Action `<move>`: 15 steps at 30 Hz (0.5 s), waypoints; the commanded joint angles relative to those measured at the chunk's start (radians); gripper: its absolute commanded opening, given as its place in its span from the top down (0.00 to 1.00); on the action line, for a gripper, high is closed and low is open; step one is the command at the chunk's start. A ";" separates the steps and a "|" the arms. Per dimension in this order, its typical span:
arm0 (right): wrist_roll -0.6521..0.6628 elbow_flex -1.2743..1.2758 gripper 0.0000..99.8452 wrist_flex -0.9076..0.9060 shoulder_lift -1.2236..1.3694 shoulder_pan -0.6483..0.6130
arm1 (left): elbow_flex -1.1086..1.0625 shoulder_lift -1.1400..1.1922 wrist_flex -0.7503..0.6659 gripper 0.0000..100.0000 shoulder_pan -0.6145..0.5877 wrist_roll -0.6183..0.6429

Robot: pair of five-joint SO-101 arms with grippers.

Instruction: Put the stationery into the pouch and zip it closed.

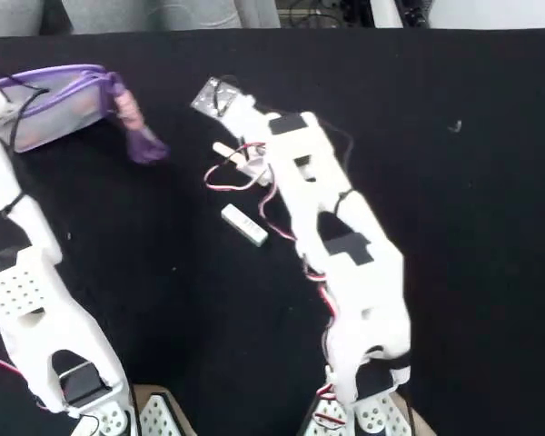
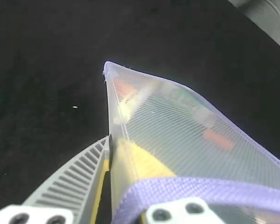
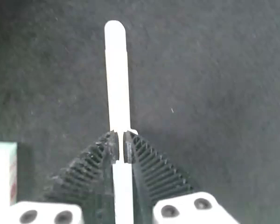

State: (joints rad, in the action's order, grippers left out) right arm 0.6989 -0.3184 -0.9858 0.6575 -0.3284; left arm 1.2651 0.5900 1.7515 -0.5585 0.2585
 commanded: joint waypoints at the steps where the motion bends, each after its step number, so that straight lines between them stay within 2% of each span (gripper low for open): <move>1: 0.003 -0.156 0.98 -0.055 0.039 -0.020 | 0.067 -0.006 -0.017 0.97 -0.021 0.002; 7: 0.002 -0.332 0.84 -0.146 0.156 -0.015 | 0.077 0.081 -0.025 0.97 -0.016 0.002; 15: 0.009 -0.440 0.83 -0.184 0.255 -0.020 | 0.079 0.132 -0.060 0.97 -0.018 0.002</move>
State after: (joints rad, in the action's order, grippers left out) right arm 0.6989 -0.6820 -1.1638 0.9168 -0.3360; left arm 1.3341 0.7112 1.7131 -0.5723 0.2585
